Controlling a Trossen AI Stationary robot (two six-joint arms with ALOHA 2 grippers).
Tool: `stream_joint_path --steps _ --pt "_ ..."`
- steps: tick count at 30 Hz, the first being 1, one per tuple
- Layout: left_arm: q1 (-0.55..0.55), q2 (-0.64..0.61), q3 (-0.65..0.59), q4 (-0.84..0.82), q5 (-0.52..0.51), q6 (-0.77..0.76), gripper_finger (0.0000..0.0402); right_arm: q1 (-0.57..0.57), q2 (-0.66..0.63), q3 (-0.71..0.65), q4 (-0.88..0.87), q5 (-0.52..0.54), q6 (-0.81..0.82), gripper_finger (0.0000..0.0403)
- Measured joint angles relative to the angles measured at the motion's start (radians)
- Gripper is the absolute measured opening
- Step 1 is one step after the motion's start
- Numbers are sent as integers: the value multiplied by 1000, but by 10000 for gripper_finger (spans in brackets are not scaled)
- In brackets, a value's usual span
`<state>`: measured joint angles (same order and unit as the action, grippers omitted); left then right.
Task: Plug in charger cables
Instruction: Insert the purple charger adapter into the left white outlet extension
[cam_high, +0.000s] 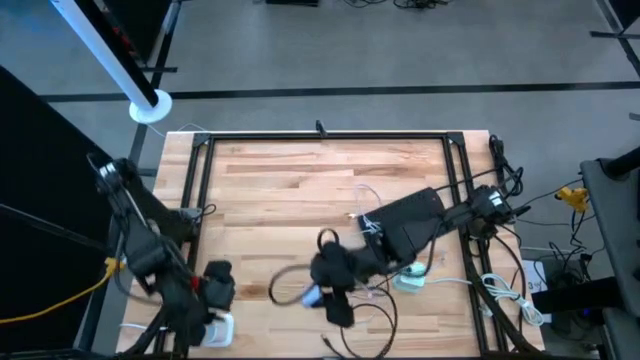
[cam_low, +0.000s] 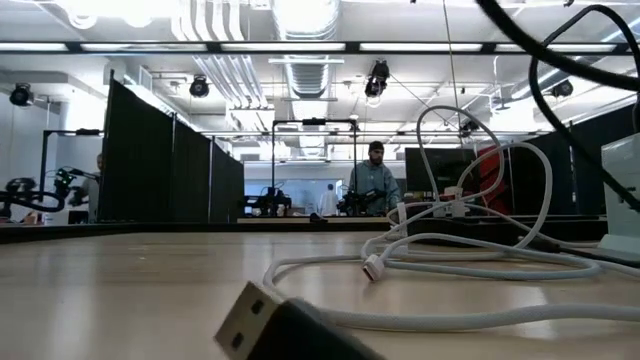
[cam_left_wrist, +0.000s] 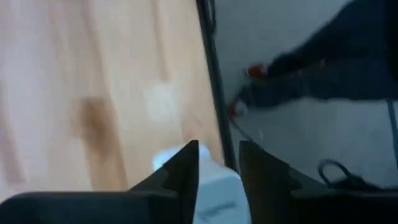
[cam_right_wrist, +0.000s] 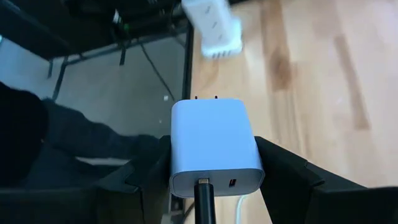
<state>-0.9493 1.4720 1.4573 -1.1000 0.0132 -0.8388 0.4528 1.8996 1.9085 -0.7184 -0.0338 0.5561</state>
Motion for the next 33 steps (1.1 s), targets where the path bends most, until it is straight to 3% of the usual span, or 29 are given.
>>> stream_joint_path --steps 7,16,20,33 --pt "-44 140 160 -246 55 -151 190 77 1 -52 43 101 79 191" --pt "-75 147 161 -213 106 -298 245 112 1 -98 127 169 86 191" --pt "-77 147 160 -201 108 -358 259 112 1 -113 130 200 84 191" --pt "-101 147 122 -266 108 -351 269 110 28 -147 225 220 81 191"
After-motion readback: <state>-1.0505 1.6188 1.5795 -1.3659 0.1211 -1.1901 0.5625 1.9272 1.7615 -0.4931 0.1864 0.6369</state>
